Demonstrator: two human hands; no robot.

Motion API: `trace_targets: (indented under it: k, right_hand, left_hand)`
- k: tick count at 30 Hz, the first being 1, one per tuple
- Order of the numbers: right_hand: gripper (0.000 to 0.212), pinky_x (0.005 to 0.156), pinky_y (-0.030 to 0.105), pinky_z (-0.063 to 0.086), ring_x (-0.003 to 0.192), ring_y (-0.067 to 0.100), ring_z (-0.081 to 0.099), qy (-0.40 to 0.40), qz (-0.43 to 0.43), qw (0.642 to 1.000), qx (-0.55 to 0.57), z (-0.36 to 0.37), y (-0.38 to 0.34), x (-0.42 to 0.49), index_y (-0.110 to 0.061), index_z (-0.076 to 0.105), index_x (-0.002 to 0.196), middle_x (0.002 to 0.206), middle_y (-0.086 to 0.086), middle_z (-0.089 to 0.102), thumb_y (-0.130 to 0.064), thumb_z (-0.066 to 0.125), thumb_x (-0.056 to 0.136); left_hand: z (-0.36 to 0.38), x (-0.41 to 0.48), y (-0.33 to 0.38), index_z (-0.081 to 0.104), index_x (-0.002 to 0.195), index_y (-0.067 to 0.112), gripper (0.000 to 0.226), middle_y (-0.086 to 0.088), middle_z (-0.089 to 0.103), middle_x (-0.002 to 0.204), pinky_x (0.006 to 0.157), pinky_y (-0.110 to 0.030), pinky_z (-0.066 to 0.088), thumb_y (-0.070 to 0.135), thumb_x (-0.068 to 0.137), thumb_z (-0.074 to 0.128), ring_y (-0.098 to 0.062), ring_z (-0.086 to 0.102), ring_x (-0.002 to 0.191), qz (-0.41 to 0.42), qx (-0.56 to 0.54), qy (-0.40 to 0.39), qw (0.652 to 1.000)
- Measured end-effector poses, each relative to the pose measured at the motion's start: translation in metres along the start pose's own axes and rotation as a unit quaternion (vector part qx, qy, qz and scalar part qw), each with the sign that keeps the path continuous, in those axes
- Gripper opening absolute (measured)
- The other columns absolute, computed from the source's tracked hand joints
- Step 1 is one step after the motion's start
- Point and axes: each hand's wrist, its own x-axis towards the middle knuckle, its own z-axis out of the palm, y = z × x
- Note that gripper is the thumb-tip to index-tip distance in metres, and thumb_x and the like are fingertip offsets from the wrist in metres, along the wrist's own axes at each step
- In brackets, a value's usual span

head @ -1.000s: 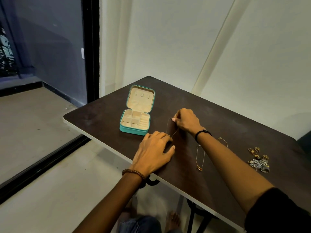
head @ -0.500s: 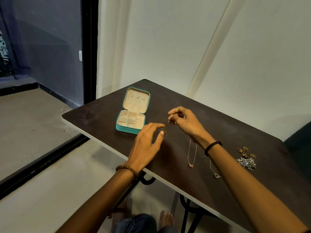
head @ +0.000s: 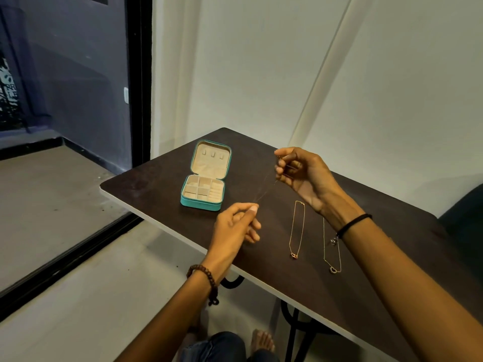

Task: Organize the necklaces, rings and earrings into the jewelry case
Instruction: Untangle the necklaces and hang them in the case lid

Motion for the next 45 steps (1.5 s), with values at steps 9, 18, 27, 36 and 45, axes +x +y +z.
trace_targets:
  k: [9, 18, 27, 36, 45]
  right_hand:
    - [0.021, 0.044, 0.018, 0.024, 0.051, 0.009, 0.036, 0.045, 0.015, 0.997, -0.059, -0.01, 0.003, 0.009, -0.006, 0.07, 0.095, 0.076, 0.001, 0.061, -0.003, 0.052, 0.085]
    - [0.022, 0.039, 0.018, 0.025, 0.046, 0.007, 0.03, 0.08, -0.021, 0.993, -0.082, -0.016, 0.002, 0.009, -0.005, 0.074, 0.096, 0.07, -0.002, 0.061, -0.006, 0.055, 0.087]
    - [0.023, 0.046, 0.021, 0.024, 0.054, 0.011, 0.031, 0.14, -0.088, 0.965, -0.202, -0.033, 0.005, 0.031, -0.016, 0.078, 0.102, 0.084, -0.001, 0.074, -0.007, 0.061, 0.089]
    - [0.02, 0.069, 0.016, 0.048, 0.074, -0.009, 0.06, 0.147, -0.156, 0.908, -0.359, -0.051, 0.036, 0.047, -0.021, 0.073, 0.116, 0.104, -0.005, 0.075, -0.019, 0.063, 0.099]
    - [0.013, 0.068, 0.005, 0.043, 0.086, 0.0, 0.062, 0.134, -0.121, 0.852, -0.491, -0.067, 0.066, 0.066, -0.014, 0.076, 0.103, 0.094, -0.005, 0.073, -0.02, 0.065, 0.098]
  left_hand:
    - [-0.01, -0.015, 0.008, 0.071, 0.103, 0.007, 0.03, 0.002, 0.064, 0.068, 0.044, -0.015, 0.032, 0.034, 0.091, 0.067, -0.003, 0.042, 0.047, 0.006, 0.011, -0.008, 1.0]
    - [-0.015, -0.012, 0.006, 0.072, 0.094, 0.009, 0.018, 0.0, 0.069, 0.07, 0.042, -0.014, 0.038, 0.027, 0.091, 0.071, -0.003, 0.05, 0.048, -0.061, 0.076, 0.064, 0.993]
    - [-0.017, -0.016, 0.001, 0.071, 0.09, 0.009, 0.017, -0.006, 0.07, 0.076, 0.037, -0.017, 0.037, 0.026, 0.093, 0.069, -0.006, 0.055, 0.049, -0.081, 0.105, 0.091, 0.987]
    - [-0.014, -0.016, -0.004, 0.067, 0.089, 0.011, 0.022, -0.003, 0.064, 0.066, 0.043, -0.021, 0.043, 0.032, 0.095, 0.063, -0.009, 0.057, 0.054, -0.064, 0.243, 0.107, 0.962]
    - [-0.011, -0.023, 0.001, 0.051, 0.101, 0.029, 0.022, 0.011, 0.063, 0.089, 0.059, -0.016, 0.034, 0.034, 0.091, 0.069, -0.004, 0.058, 0.082, 0.034, 0.475, 0.094, 0.874]
